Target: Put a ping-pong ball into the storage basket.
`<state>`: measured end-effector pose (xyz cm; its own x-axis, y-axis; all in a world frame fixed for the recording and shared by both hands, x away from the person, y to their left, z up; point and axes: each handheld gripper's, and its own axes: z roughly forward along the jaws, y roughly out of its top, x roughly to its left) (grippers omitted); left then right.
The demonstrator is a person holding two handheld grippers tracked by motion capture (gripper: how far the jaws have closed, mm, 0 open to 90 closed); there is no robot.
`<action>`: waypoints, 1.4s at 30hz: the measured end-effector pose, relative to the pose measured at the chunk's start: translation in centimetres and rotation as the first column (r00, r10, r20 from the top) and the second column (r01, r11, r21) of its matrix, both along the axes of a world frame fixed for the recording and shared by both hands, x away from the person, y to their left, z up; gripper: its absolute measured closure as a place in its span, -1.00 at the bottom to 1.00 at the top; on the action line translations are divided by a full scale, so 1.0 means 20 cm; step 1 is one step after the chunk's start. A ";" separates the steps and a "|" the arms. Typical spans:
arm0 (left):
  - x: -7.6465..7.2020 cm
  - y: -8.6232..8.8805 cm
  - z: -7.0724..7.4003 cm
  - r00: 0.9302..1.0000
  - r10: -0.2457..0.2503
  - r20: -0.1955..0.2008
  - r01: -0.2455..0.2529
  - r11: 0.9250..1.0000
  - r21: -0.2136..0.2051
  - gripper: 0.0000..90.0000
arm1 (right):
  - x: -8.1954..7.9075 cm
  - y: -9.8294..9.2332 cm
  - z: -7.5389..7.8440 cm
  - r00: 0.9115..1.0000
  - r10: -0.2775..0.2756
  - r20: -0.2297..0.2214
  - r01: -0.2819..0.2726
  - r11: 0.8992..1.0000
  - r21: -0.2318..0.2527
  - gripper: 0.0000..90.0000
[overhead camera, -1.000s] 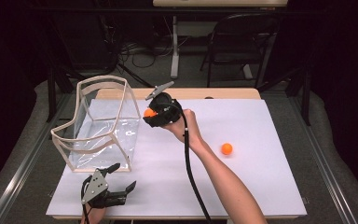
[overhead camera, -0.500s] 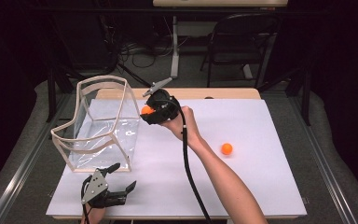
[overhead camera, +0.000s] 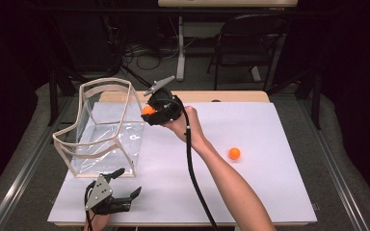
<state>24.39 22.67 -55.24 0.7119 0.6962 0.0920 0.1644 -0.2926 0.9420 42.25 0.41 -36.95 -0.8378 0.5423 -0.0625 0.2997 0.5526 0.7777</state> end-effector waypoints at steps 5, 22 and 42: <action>0.00 0.00 0.00 1.000 0.001 0.001 -0.001 1.000 0.000 -0.65 | 0.00 0.01 0.03 1.000 0.003 0.005 -0.003 1.000 0.000 0.13; 0.00 0.00 0.00 1.000 0.000 0.007 0.000 1.000 -0.001 -0.65 | 0.01 0.07 0.10 1.000 0.016 0.020 -0.016 1.000 0.003 0.13; 0.00 0.00 0.00 1.000 0.003 0.003 -0.003 1.000 -0.008 -0.65 | 0.04 0.14 0.17 0.999 0.023 0.030 -0.023 1.000 0.019 0.13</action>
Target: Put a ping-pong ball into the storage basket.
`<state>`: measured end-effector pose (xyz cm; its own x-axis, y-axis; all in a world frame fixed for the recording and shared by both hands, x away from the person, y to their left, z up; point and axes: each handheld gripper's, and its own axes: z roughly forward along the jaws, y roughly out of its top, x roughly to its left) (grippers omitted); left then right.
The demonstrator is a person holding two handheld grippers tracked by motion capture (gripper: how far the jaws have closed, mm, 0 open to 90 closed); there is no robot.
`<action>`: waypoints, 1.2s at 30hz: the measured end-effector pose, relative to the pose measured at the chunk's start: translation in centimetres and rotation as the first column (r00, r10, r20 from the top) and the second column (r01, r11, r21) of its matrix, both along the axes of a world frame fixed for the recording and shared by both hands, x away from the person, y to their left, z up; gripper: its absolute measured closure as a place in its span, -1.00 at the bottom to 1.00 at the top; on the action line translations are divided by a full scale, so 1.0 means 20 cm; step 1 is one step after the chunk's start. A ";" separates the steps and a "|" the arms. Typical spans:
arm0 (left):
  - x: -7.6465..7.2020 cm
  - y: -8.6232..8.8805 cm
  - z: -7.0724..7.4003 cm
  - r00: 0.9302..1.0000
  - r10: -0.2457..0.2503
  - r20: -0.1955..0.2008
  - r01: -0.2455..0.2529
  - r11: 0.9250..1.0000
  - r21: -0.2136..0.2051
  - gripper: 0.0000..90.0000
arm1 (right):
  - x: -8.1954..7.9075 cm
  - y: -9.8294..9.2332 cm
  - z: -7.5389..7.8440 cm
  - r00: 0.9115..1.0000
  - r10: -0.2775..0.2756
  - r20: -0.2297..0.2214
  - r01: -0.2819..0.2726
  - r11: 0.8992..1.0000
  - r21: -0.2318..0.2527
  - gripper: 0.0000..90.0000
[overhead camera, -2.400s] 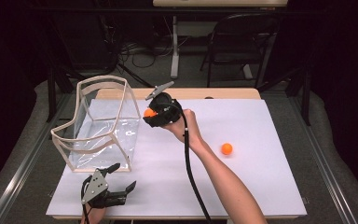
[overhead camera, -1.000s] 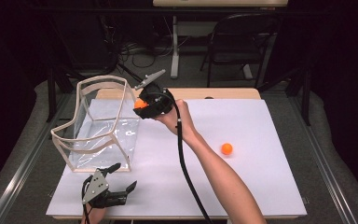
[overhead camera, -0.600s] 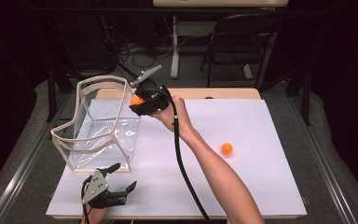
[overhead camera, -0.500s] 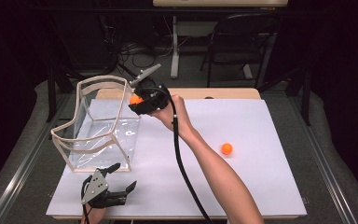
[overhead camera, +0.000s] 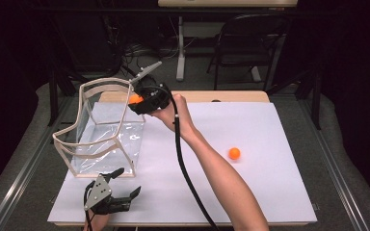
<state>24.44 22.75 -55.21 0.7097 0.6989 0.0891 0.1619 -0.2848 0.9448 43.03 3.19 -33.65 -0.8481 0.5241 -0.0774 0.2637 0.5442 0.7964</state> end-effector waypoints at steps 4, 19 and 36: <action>0.00 0.00 0.00 1.000 -0.001 0.000 0.001 1.000 -0.003 -0.65 | 0.01 0.02 0.01 1.000 0.003 0.005 -0.003 1.000 -0.001 0.13; 0.00 0.00 0.00 1.000 -0.001 0.002 0.001 1.000 -0.003 -0.65 | 0.00 0.12 0.05 0.999 0.028 0.019 -0.027 1.000 -0.002 0.13; 0.00 0.00 0.00 1.000 -0.003 0.004 0.003 1.000 -0.003 -0.65 | 0.00 0.23 0.04 0.999 0.045 0.024 -0.045 0.999 -0.011 0.13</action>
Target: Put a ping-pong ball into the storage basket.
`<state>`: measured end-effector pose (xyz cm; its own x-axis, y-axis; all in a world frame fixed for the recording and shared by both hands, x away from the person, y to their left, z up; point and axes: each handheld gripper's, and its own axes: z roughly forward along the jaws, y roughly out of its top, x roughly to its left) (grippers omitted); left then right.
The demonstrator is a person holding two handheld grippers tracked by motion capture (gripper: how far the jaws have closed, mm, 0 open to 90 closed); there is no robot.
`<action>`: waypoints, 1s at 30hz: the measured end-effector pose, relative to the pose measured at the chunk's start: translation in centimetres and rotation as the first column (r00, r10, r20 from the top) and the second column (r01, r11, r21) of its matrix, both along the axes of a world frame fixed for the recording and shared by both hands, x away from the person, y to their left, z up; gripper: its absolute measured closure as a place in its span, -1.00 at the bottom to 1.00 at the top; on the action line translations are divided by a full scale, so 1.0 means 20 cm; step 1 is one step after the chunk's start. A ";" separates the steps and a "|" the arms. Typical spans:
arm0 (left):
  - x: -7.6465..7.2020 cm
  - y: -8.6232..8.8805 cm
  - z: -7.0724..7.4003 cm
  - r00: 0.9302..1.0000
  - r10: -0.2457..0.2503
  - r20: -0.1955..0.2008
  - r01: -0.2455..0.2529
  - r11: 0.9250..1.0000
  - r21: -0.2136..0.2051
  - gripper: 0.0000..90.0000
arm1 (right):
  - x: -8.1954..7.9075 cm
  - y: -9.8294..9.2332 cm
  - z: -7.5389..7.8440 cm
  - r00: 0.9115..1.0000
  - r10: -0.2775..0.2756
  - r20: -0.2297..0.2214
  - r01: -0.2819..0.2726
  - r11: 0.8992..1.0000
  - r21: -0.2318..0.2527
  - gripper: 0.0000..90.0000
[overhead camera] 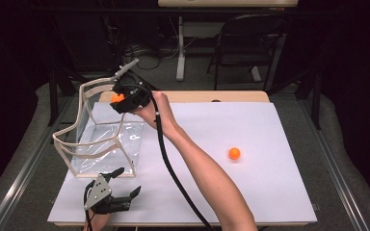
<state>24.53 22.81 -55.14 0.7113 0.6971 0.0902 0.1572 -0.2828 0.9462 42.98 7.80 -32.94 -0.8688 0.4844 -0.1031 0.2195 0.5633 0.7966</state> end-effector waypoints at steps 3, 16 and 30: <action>0.00 0.00 0.00 1.000 -0.001 -0.002 0.001 1.000 -0.001 -0.65 | -0.01 0.02 0.00 1.000 0.006 0.002 -0.006 1.000 0.000 0.13; 0.00 0.00 0.00 1.000 -0.001 0.000 0.001 1.000 -0.002 -0.65 | -0.01 0.13 -0.05 1.000 0.023 -0.015 -0.023 0.999 -0.038 0.13; 0.00 0.00 0.00 1.000 -0.002 -0.004 0.002 1.000 -0.001 -0.65 | 0.01 0.21 -0.13 0.998 0.020 -0.058 -0.025 0.997 -0.078 0.13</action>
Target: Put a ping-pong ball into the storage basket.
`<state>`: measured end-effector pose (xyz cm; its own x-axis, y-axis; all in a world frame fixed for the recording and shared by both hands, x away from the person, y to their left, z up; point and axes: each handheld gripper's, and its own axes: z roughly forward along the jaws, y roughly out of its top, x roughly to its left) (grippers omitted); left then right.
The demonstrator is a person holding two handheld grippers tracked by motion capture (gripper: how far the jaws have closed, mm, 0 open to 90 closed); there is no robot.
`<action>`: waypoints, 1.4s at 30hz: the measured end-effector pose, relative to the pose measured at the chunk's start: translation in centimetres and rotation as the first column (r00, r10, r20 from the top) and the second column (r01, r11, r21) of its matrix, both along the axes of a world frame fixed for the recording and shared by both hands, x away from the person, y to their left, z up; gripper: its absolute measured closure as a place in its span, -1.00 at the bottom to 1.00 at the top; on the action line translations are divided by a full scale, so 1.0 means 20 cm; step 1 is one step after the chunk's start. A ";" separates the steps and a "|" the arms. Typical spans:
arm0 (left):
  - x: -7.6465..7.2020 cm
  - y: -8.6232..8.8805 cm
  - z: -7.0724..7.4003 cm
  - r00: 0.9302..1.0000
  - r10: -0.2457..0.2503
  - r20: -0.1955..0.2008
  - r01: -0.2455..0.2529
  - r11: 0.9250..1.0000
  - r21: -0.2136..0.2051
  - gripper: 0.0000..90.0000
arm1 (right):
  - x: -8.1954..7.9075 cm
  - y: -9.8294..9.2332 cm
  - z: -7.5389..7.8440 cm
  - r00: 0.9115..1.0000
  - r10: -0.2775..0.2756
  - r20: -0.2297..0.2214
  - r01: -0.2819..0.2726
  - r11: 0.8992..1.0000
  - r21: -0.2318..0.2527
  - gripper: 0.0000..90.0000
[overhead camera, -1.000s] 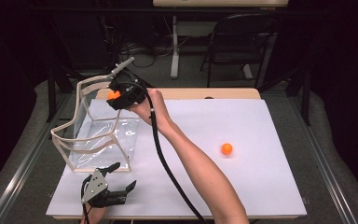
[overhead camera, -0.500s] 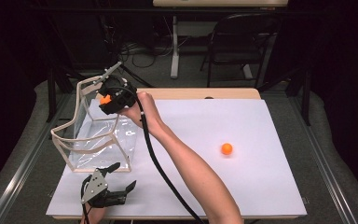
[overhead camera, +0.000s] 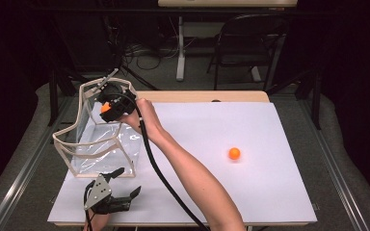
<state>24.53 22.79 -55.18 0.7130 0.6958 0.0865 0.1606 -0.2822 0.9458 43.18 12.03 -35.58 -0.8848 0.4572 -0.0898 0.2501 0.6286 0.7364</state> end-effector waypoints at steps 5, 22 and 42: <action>0.00 0.00 0.00 1.000 -0.001 -0.001 0.001 1.000 -0.001 -0.65 | 0.02 0.02 -0.04 1.000 -0.007 -0.020 0.007 1.000 -0.013 0.12; 0.00 -0.01 0.00 1.000 -0.003 0.000 0.003 1.000 -0.002 -0.65 | 0.03 0.05 -0.08 0.999 -0.002 -0.048 0.000 0.999 -0.032 -0.01; 0.00 -0.01 0.00 1.000 -0.004 -0.001 0.004 1.000 0.002 -0.65 | -0.04 -0.21 -0.02 0.999 -0.005 -0.031 0.007 0.998 0.060 -0.75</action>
